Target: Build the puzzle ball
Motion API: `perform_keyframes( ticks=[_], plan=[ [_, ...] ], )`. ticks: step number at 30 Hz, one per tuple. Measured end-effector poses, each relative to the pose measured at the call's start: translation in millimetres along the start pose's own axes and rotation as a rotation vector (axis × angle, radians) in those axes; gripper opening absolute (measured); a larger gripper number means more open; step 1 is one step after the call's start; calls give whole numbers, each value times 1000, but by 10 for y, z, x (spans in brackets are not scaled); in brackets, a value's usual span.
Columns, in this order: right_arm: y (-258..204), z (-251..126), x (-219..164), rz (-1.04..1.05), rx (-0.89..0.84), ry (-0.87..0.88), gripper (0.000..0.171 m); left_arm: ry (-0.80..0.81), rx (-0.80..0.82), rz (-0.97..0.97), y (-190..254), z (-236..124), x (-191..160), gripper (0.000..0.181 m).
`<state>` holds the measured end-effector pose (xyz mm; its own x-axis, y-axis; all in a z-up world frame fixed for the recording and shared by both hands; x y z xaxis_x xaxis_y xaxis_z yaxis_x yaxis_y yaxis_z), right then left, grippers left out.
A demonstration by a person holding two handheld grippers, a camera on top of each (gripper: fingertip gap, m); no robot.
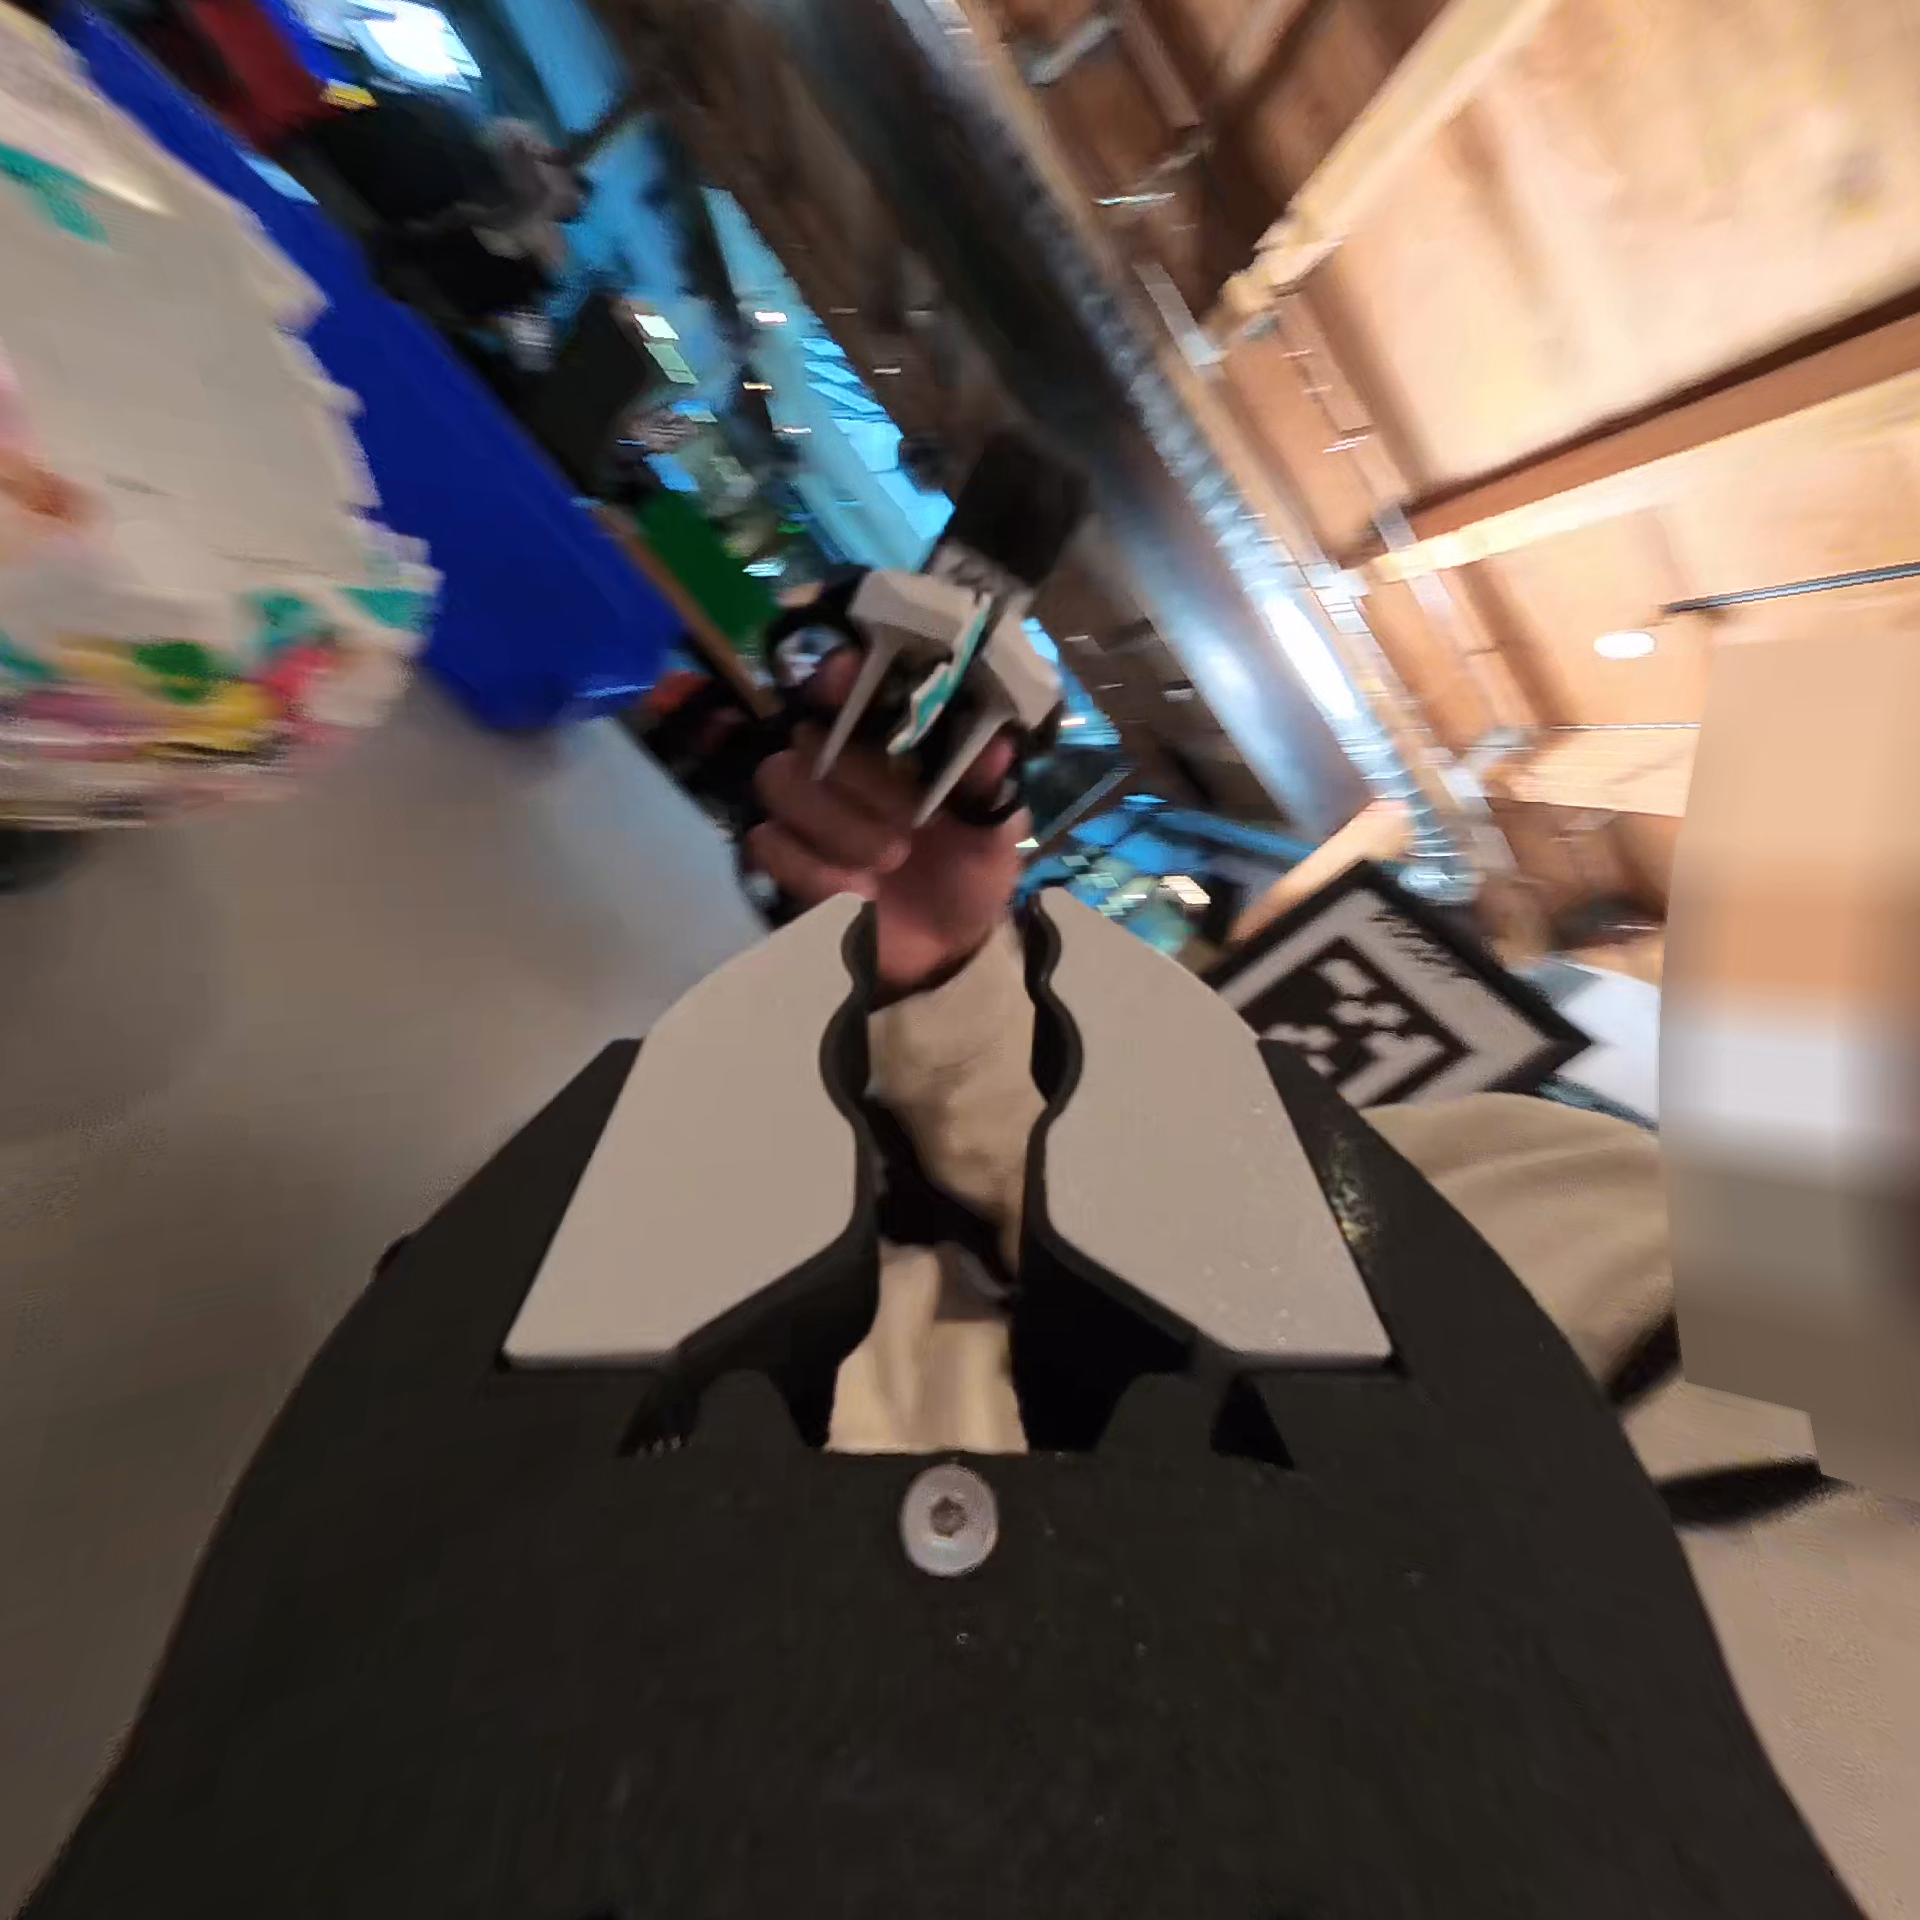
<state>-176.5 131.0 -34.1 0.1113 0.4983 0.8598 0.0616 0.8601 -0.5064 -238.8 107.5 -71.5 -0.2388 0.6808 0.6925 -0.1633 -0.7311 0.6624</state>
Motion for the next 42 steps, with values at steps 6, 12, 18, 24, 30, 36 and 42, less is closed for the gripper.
perform_keyframes(
  ticks=[6, 12, 18, 24, 30, 36, 42],
  plan=[
    [691, 346, -16, 141, -236, -423, 2, -80, 345, 210, -406, -226, 93, 21],
    [343, 573, -96, 292, 6, -365, 2, -55, 338, 263, -416, -160, 149, 24],
    [236, 533, -152, 377, 139, -178, 2, 1, 191, 242, -209, -44, 192, 18],
    [206, 454, -224, 406, 178, -50, 2, -12, 180, 280, -131, -51, 188, 3],
    [104, 377, -550, 390, 163, -69, 3, -48, 94, 220, -73, -26, 117, 1],
    [74, 323, -652, 230, 69, -155, 4, -109, 75, 247, -58, 41, 57, 1],
    [74, 242, -612, 155, 55, -167, 0, -109, 88, 237, -94, 14, 62, 1]
  ],
)
Point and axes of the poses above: each gripper's, where its closed fingertips meet, z out along the fingers, x out of its top, y = z × x across the jaws, the point moved 1 cm from there along -z, back along the fingers, and after that the axes turned 10 degrees about z, right-handed, at the moved point
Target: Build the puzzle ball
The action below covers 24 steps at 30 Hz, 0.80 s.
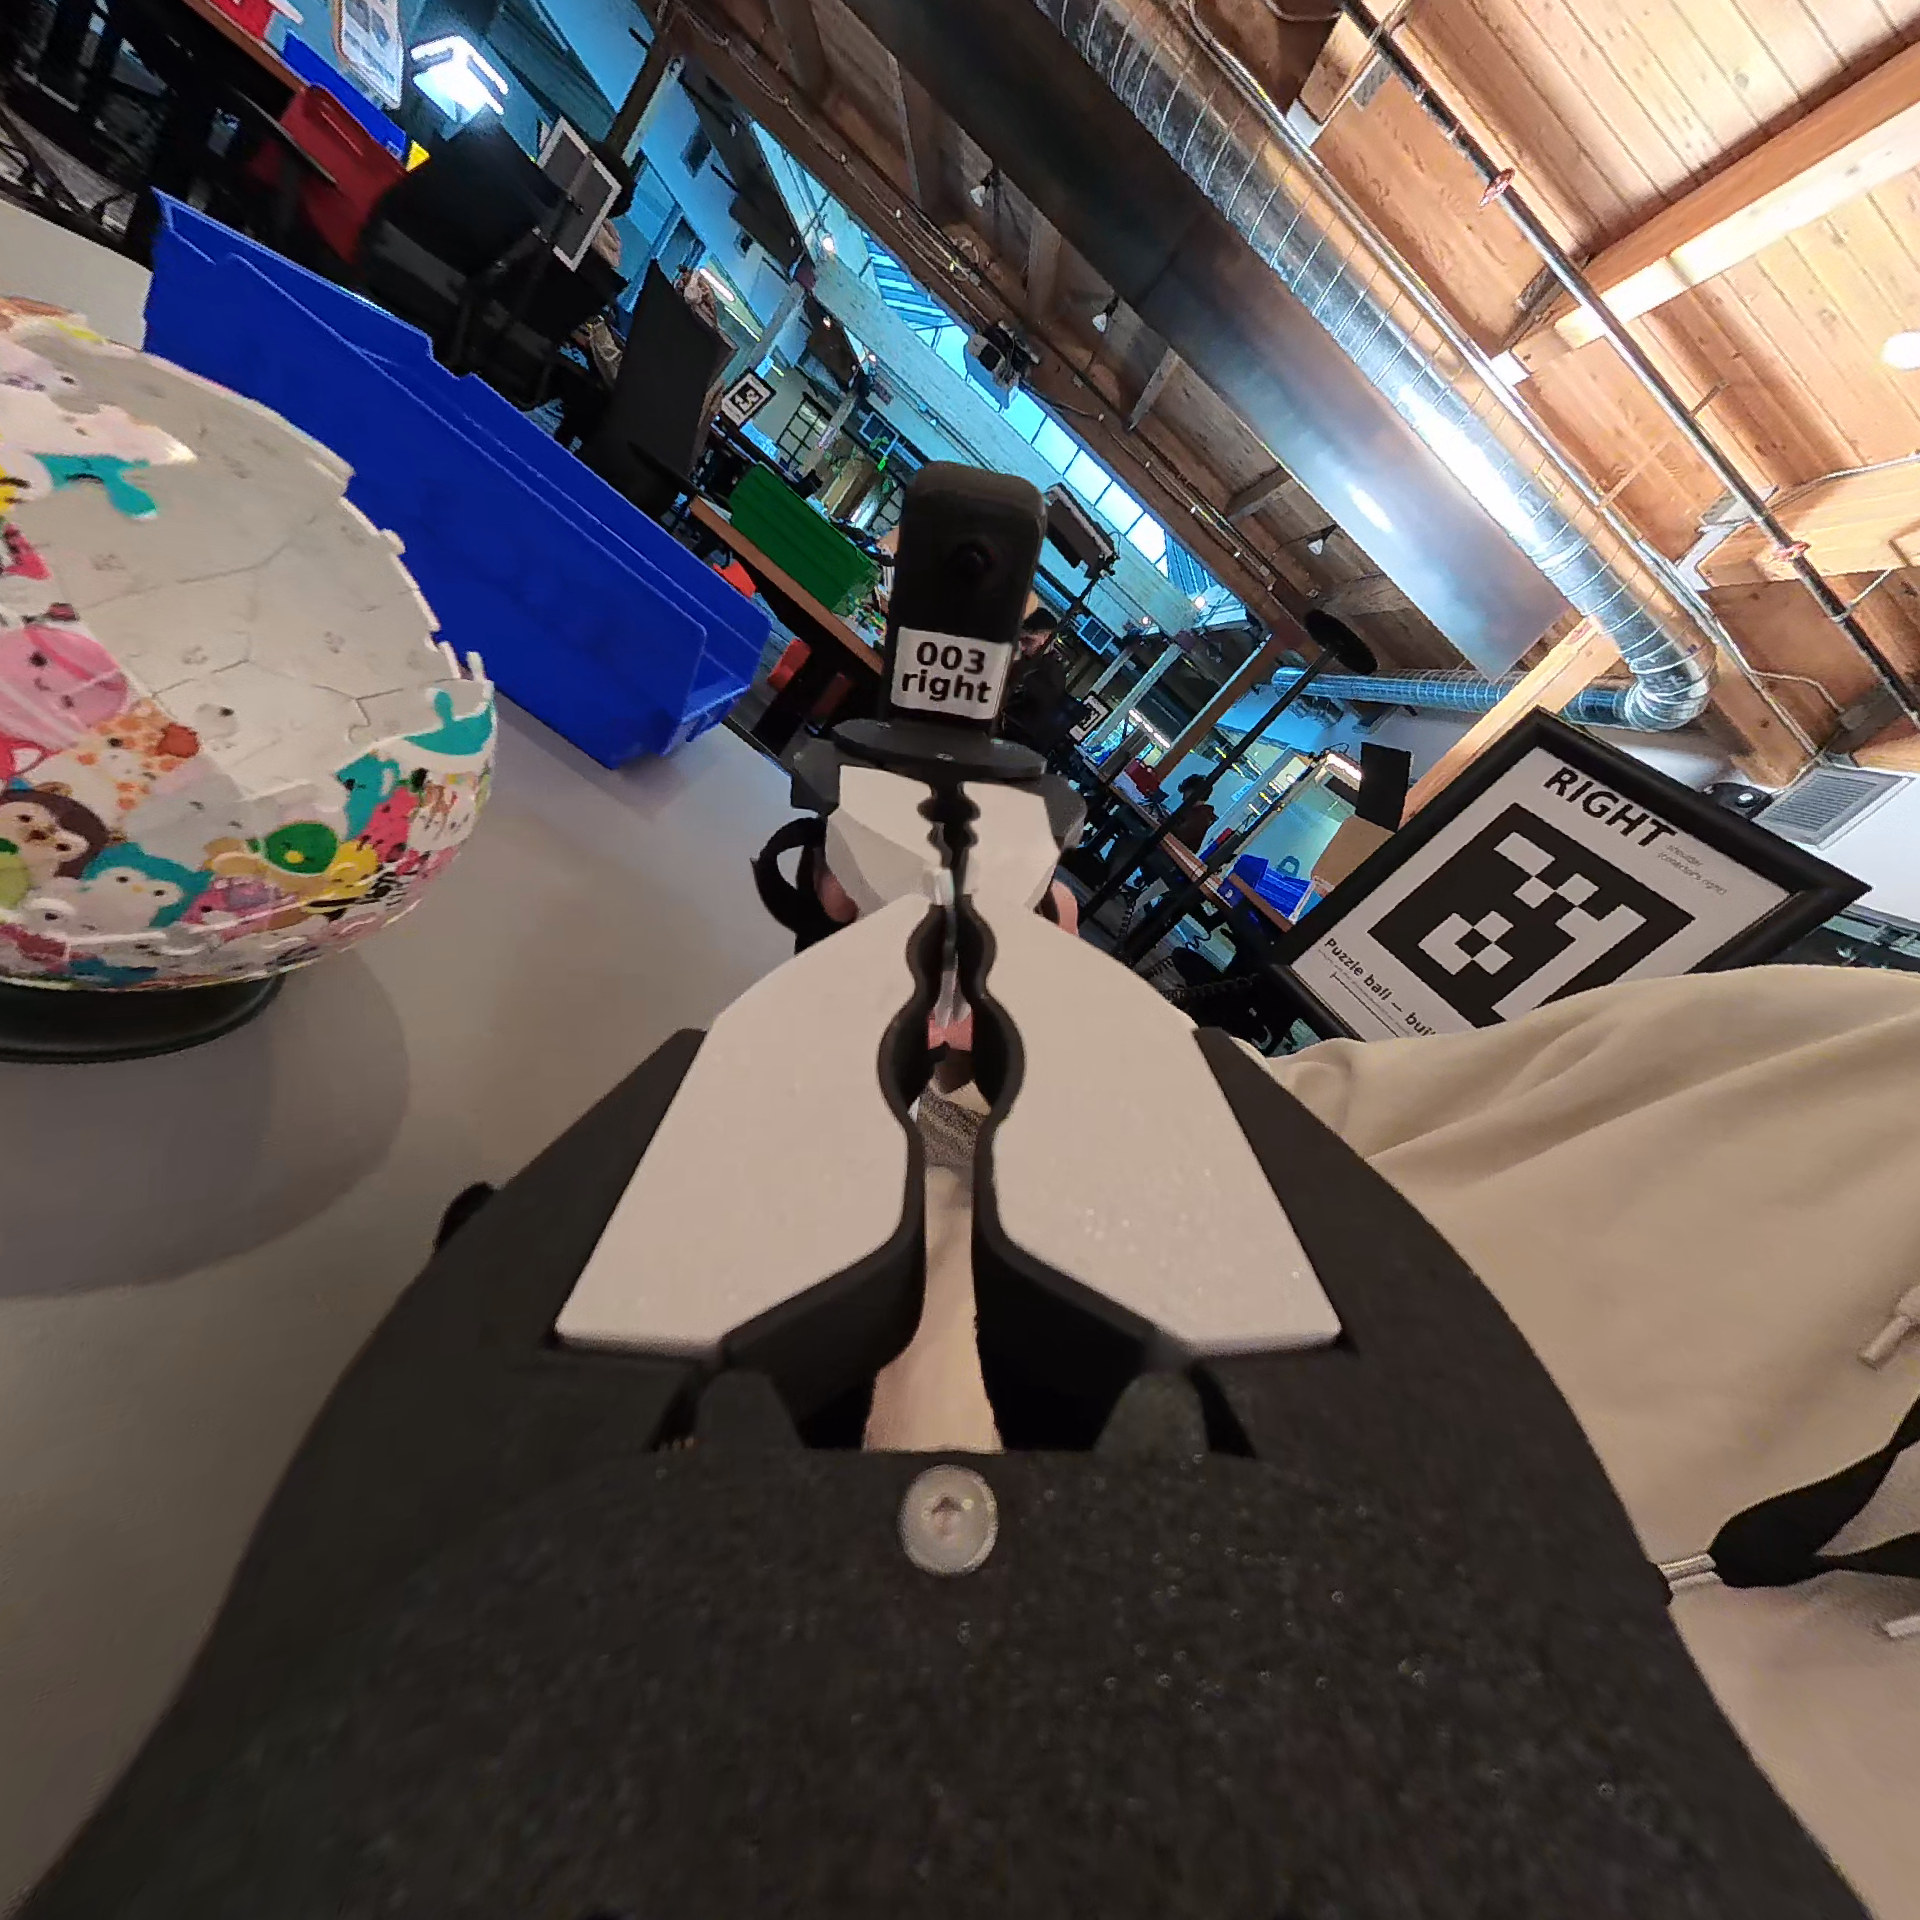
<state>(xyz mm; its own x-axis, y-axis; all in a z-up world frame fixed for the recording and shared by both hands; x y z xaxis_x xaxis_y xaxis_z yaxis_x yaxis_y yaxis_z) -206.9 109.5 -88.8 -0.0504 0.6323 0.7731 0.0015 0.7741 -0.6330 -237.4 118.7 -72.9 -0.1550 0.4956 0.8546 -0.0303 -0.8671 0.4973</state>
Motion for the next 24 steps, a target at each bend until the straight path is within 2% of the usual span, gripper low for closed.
perform_keyframes(
  ticks=[5, 11, 24],
  plan=[
    [27, -16, -20, 14, 9, -7, 0, 1, 12, -9, -29, -27, 2, 1],
    [26, -2, -31, -24, -2, -6, 8, 6, 7, -22, -27, -24, -2, 1],
    [32, 27, -29, -48, -14, 7, 6, -4, -16, -30, 8, -1, -24, 1]
  ],
)
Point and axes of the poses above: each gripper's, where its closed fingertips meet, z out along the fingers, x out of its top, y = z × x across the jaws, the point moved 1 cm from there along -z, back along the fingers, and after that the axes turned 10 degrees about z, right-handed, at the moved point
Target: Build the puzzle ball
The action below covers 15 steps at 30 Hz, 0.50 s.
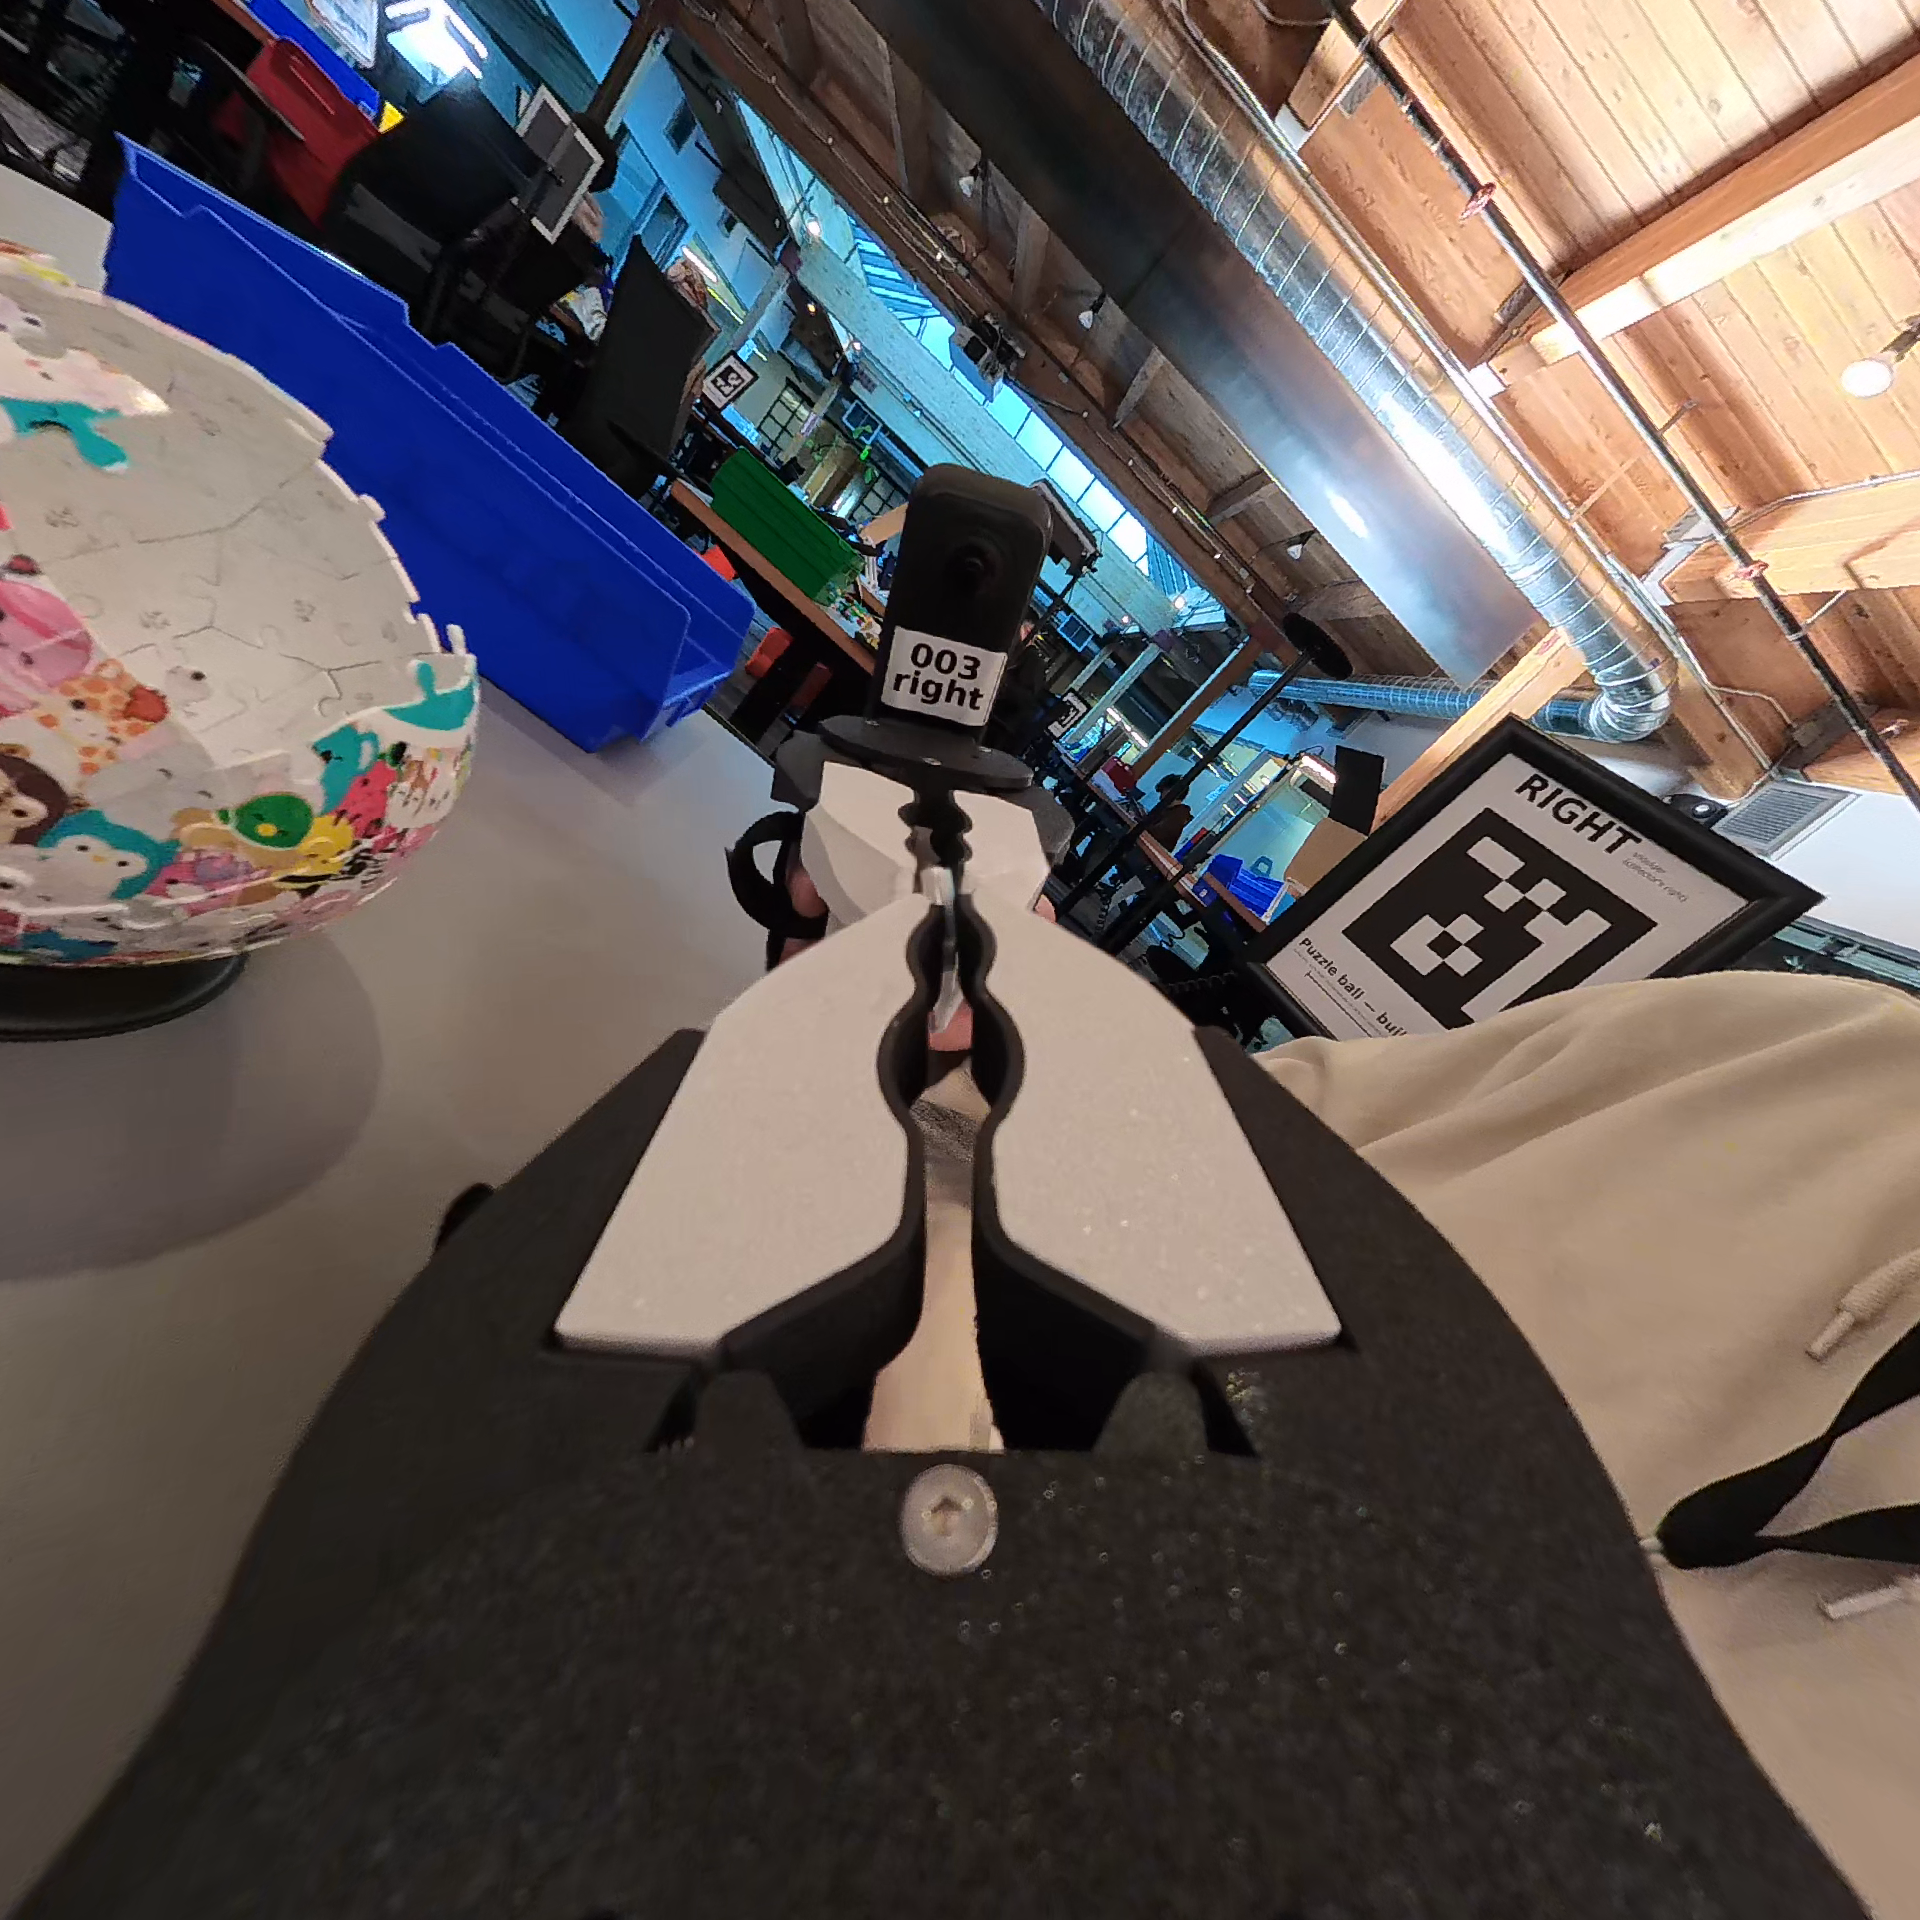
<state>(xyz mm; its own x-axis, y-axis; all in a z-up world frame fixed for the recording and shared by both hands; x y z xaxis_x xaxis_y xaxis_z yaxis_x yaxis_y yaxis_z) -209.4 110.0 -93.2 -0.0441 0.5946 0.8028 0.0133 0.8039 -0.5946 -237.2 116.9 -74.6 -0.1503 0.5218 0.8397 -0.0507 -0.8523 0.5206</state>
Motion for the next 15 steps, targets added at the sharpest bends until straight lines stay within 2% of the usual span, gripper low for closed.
perform_keyframes(
  ticks=[4, 15],
  plan=[
    [1, -4, -2, 6, 1, -3, 0, -2, -14, -7, 17, 8, -5, 1],
    [-12, 2, -37, -2, 4, -32, 0, -2, -4, -14, -3, 8, -10, 1]
  ],
)
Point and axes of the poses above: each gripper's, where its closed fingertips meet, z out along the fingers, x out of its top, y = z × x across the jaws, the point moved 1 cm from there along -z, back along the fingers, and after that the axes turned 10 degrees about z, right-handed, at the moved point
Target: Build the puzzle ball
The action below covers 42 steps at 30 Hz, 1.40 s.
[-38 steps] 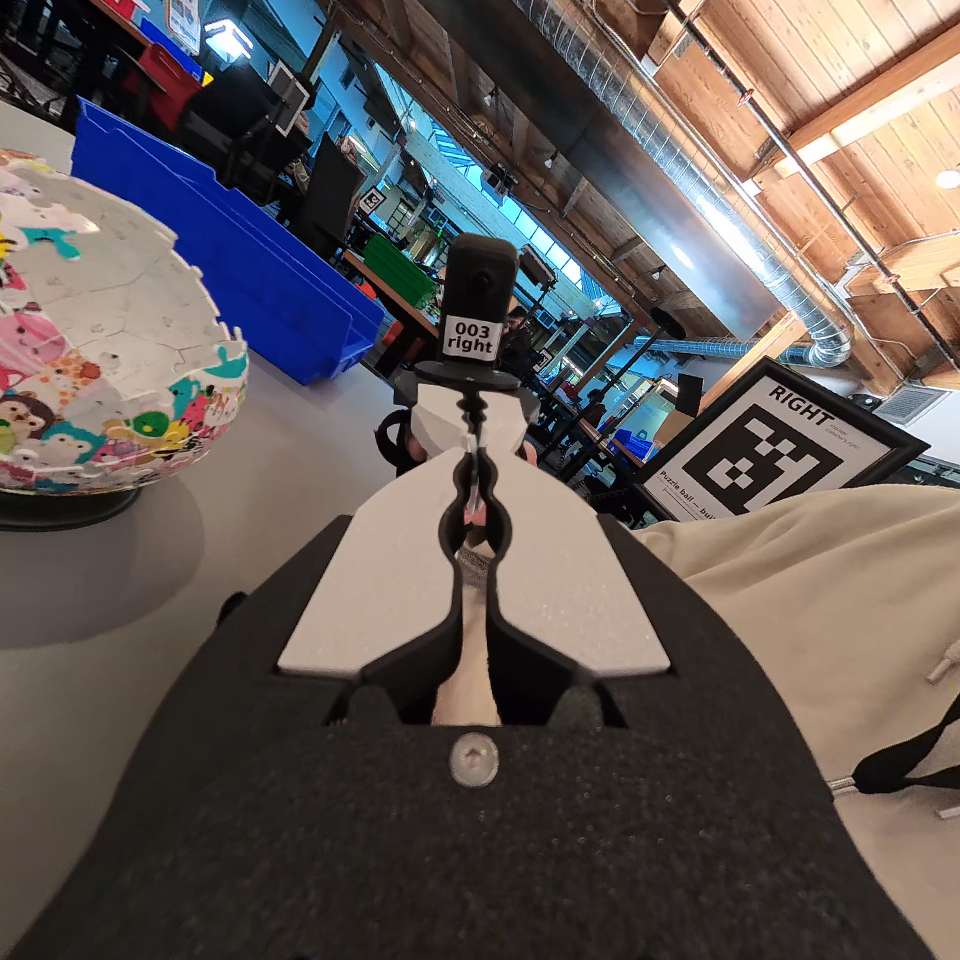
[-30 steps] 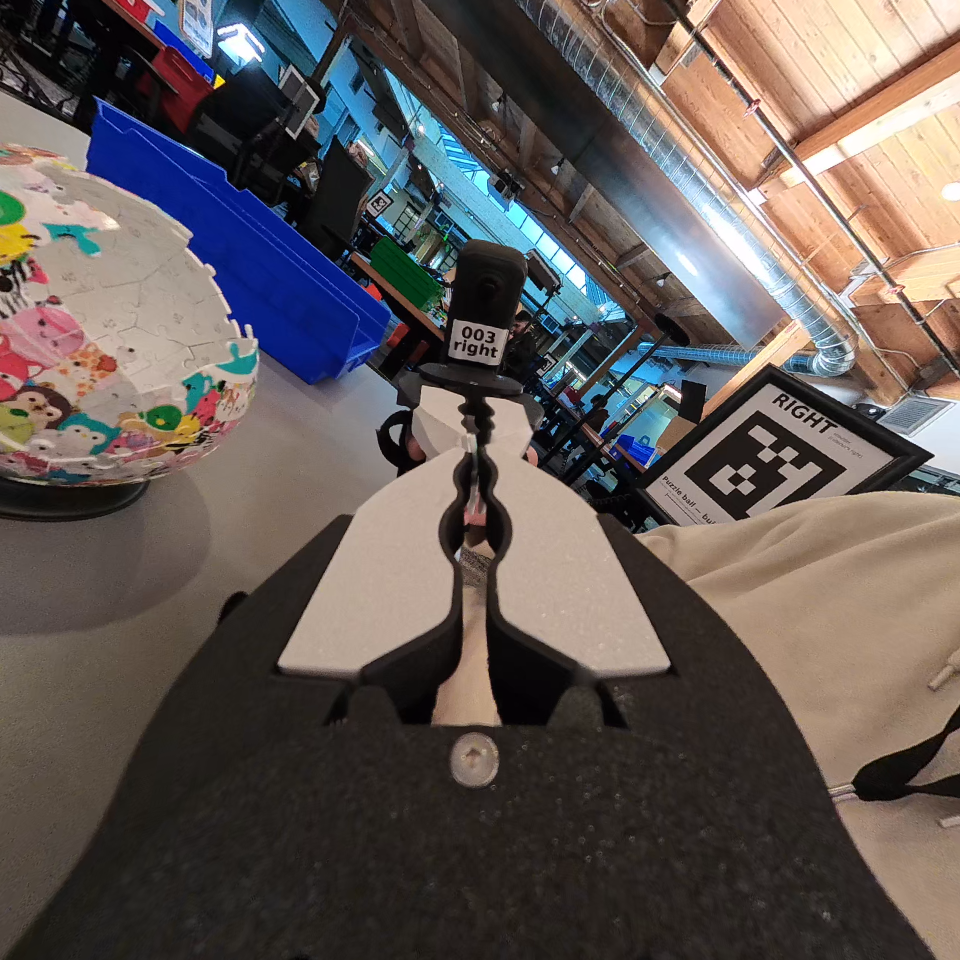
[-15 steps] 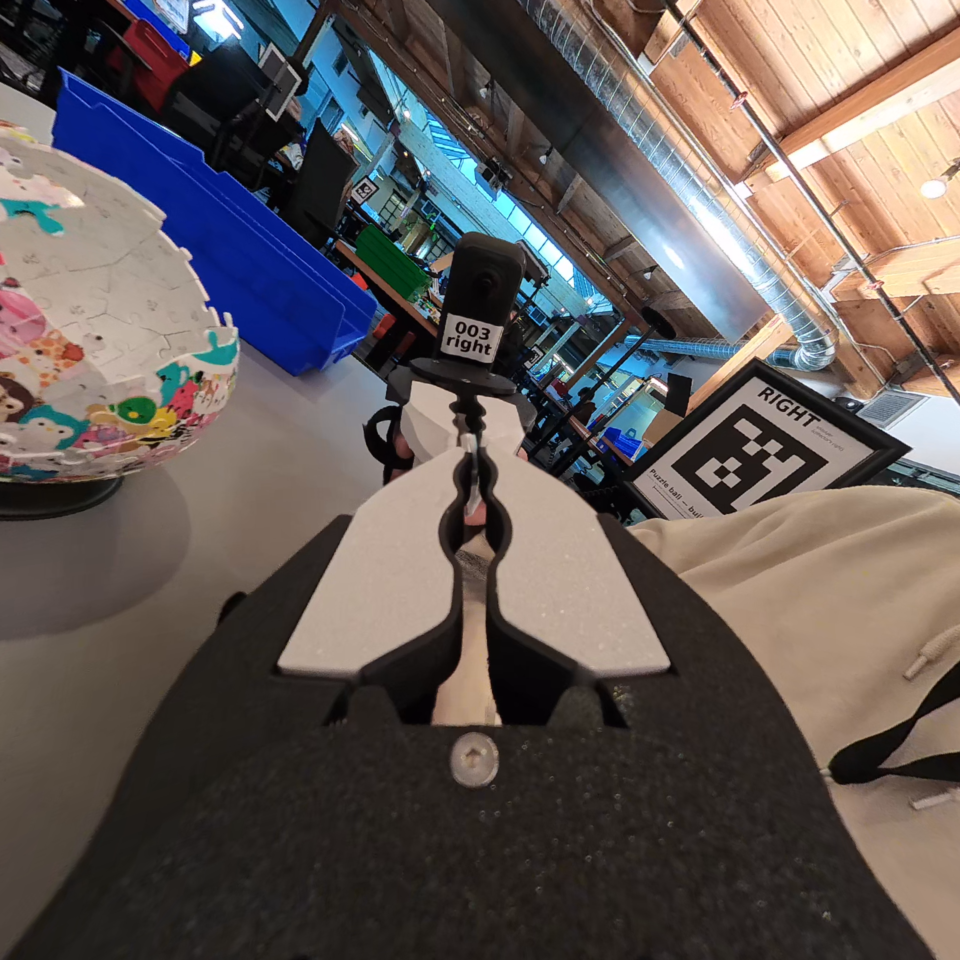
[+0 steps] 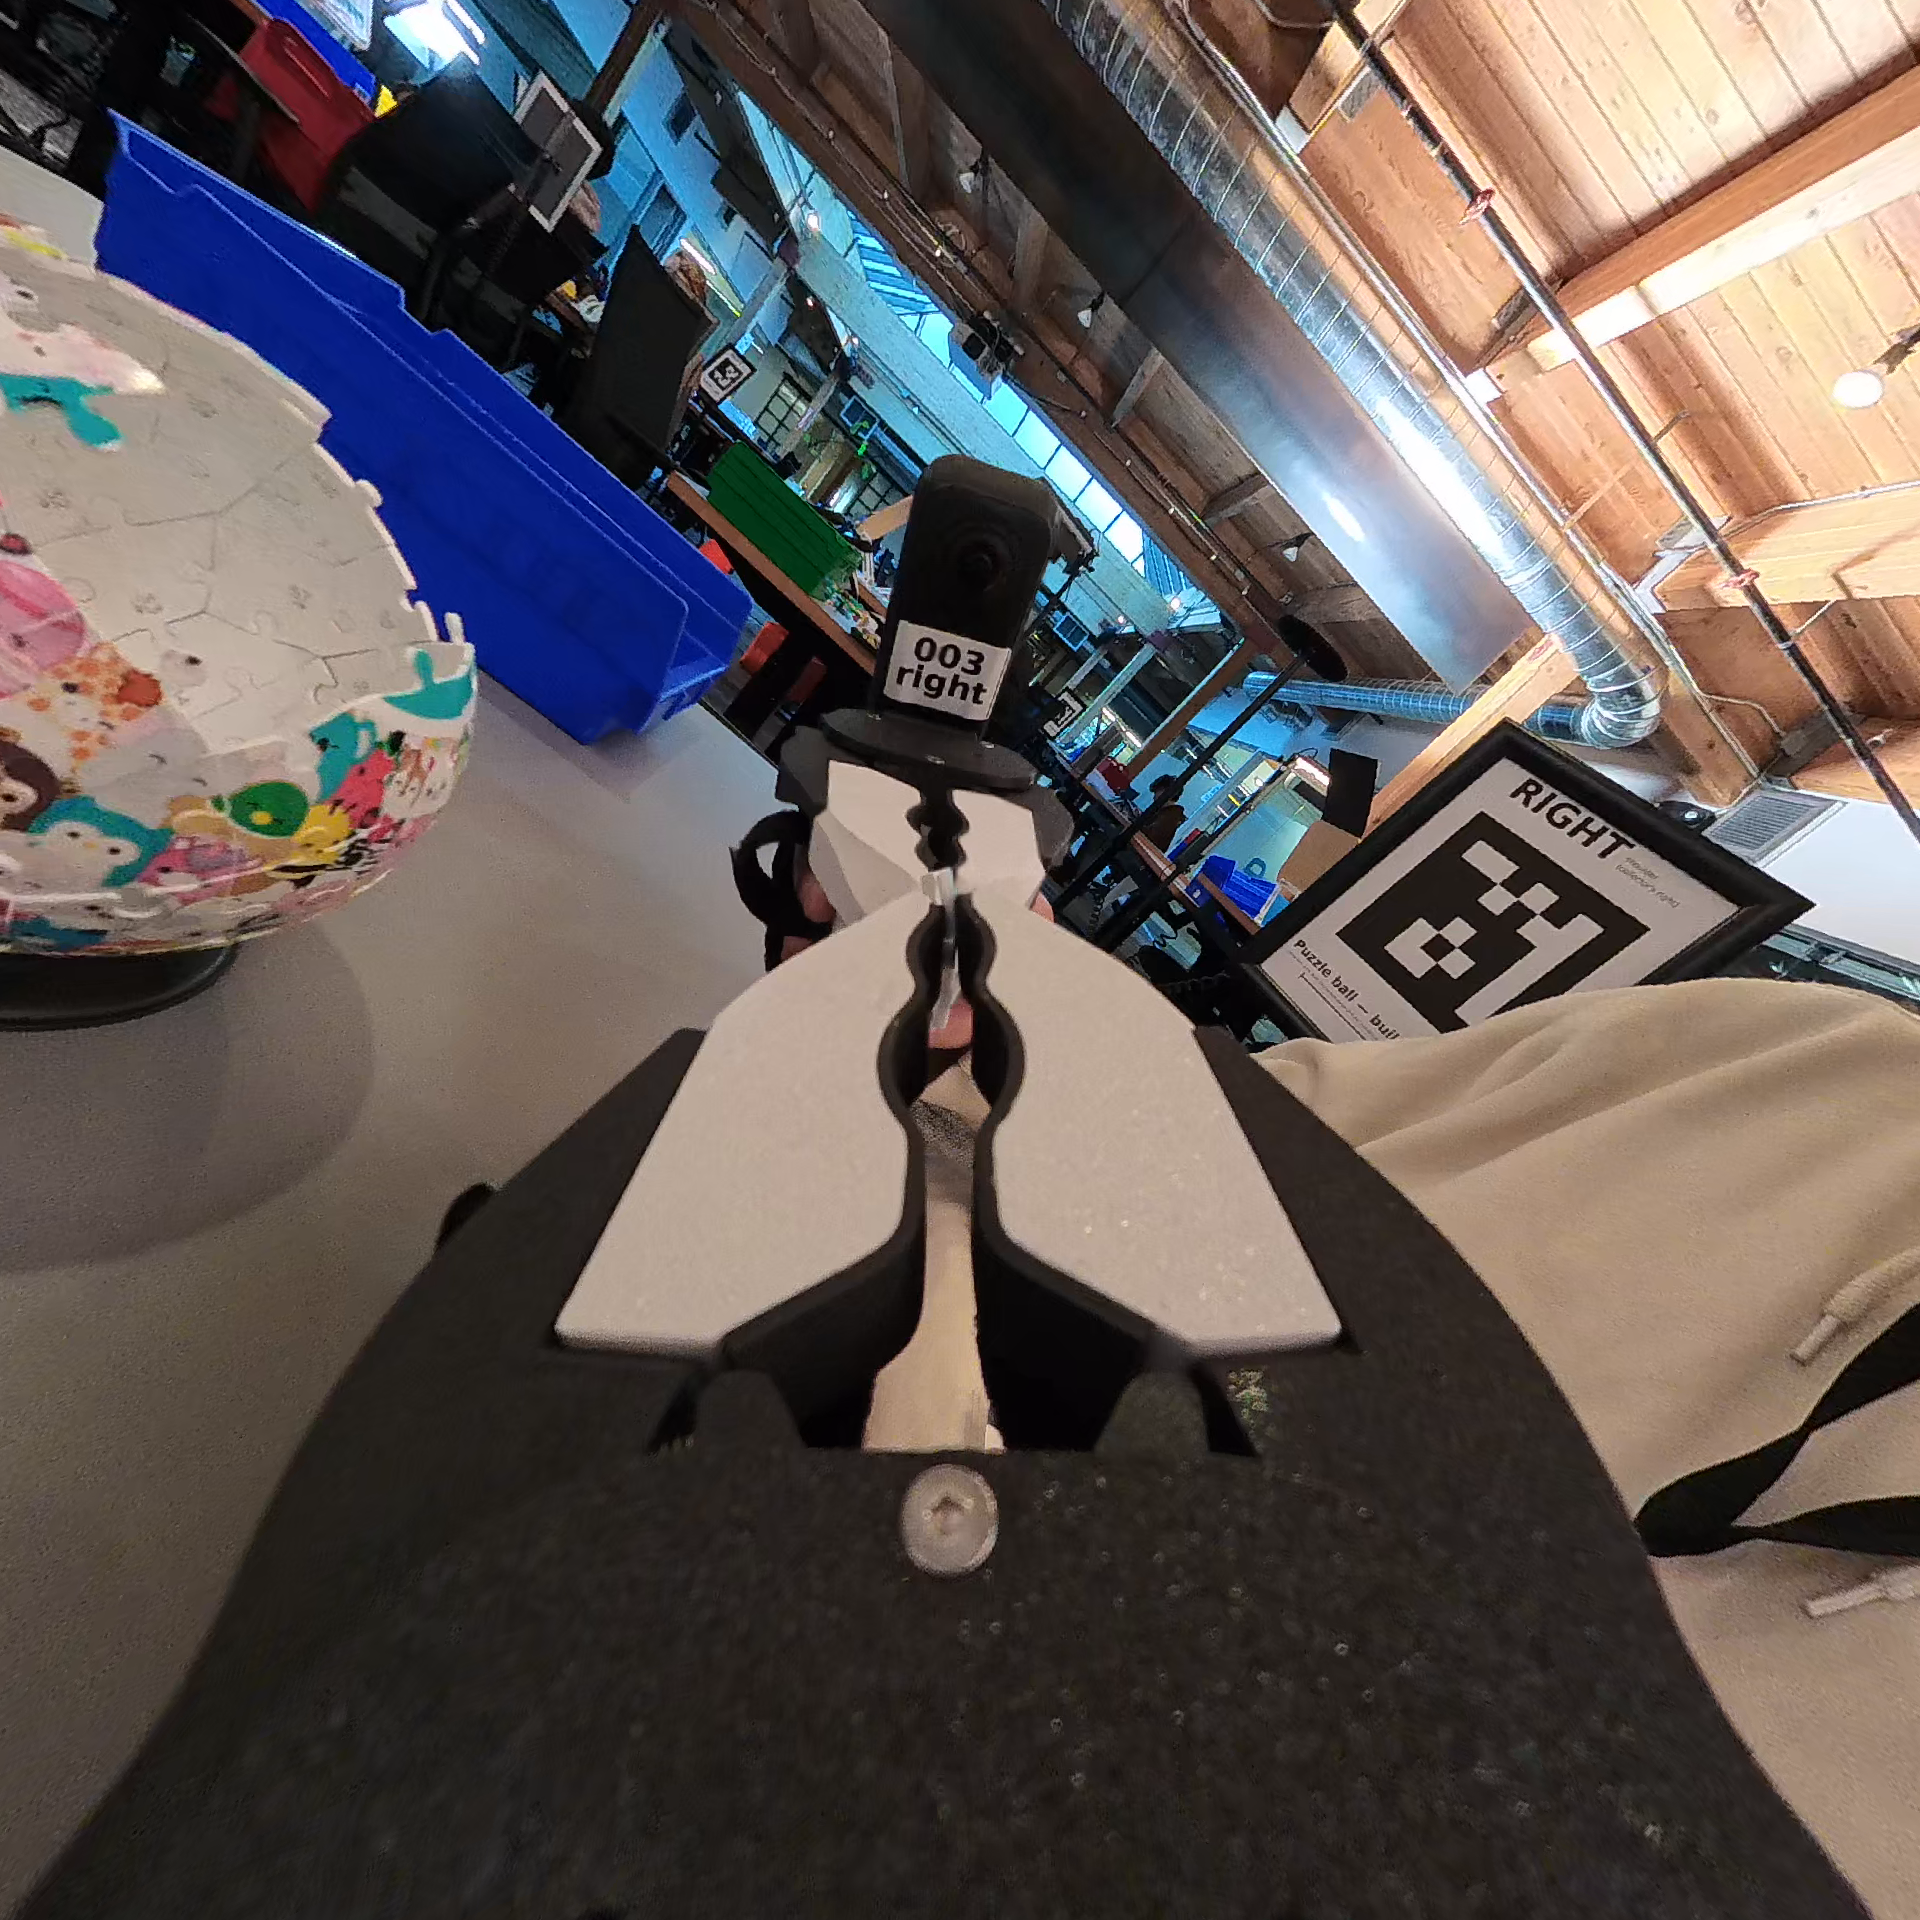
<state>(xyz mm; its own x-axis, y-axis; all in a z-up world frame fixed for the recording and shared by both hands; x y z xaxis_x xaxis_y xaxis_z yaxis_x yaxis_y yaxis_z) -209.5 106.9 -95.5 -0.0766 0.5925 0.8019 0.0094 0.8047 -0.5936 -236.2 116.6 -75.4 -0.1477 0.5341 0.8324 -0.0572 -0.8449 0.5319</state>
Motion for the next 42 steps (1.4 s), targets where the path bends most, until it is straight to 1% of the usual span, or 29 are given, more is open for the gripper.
perform_keyframes(
  ticks=[10, 17, 27, 28, 29, 30, 33, 36, 42],
  plan=[
    [15, -46, 65, 4, 5, 49, 0, -5, 5, 1, 0, -4, -7, 1],
    [-2, -25, 69, -8, 19, 67, 7, 8, 7, -3, -6, -25, 10, 1],
    [21, -6, 80, 0, 18, 91, 6, 20, 15, -11, -22, -45, 25, 1],
    [30, -5, 79, -1, 11, 90, 8, 22, 18, -10, -25, -46, 27, 1],
    [54, -5, 78, 4, -6, 92, 13, 25, 14, -13, -20, -47, 30, 1],
    [70, -2, 71, 5, -15, 89, 14, 25, 12, -14, -14, -46, 29, 1],
    [58, 35, 39, 14, -5, 75, 14, 23, 13, -15, -9, -35, 15, 1],
    [35, 70, 27, 7, -6, 72, 6, 18, 11, -15, -3, -22, 4, 1],
    [34, 47, 16, 16, 2, 44, 4, -1, 9, -13, 5, -13, -24, 1]
  ],
)
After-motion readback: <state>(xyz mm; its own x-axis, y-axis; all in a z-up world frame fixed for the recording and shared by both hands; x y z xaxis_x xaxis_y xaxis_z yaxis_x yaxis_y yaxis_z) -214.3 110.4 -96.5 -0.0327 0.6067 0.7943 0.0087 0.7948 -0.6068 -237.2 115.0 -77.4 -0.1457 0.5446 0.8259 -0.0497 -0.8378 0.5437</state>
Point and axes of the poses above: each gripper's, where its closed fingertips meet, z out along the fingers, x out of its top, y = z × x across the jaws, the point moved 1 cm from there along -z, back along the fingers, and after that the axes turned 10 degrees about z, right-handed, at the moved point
